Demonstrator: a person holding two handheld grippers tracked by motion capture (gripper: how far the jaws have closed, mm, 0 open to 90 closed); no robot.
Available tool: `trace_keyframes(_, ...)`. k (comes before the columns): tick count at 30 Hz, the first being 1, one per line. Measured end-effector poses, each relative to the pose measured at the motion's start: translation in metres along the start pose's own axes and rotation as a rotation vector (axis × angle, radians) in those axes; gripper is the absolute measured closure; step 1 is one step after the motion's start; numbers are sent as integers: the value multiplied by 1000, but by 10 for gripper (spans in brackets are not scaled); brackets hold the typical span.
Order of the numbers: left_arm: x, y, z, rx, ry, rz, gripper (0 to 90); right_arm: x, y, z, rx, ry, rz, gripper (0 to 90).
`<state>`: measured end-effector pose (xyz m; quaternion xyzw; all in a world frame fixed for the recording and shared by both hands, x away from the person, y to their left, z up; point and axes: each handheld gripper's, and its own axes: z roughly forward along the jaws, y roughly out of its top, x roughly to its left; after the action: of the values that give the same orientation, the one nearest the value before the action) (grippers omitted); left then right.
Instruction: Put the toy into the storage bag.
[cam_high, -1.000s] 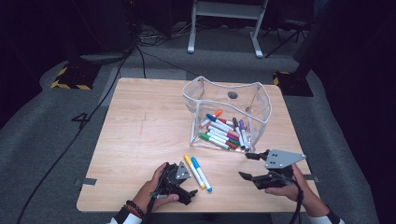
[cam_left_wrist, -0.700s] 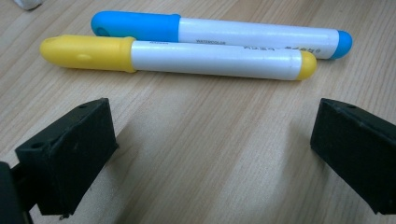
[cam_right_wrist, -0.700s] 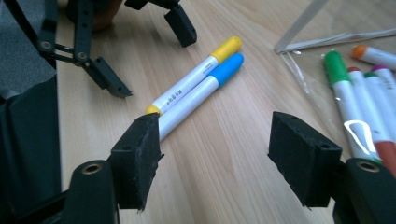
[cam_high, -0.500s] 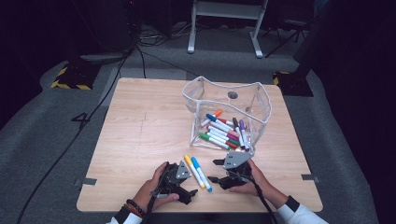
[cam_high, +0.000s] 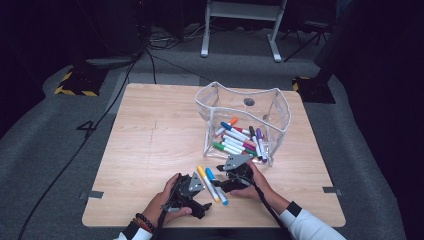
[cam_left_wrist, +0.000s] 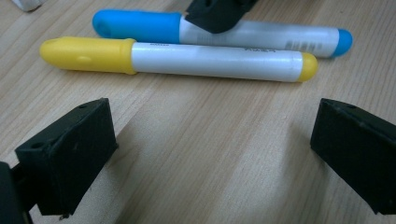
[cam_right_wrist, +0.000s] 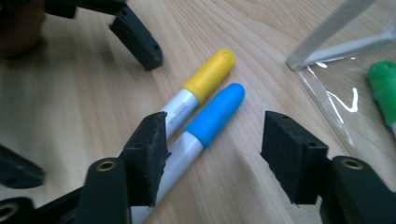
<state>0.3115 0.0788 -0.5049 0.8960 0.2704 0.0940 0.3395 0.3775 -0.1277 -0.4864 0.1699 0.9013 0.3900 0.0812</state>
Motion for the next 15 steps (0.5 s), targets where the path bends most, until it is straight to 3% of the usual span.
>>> trace_keyframes(5,0,0,0,0,0,0,3,-7,-5,1,68,-33,-7,580)
trace_keyframes(8,0,0,0,0,0,0,3,-13,-10,-2,67,-25,14,664)
trace_keyframes(9,0,0,0,0,0,0,3,-18,-14,-8,72,-31,12,743)
trace_keyframes(15,0,0,0,-1,1,0,3,-29,-36,-32,79,-16,19,775)
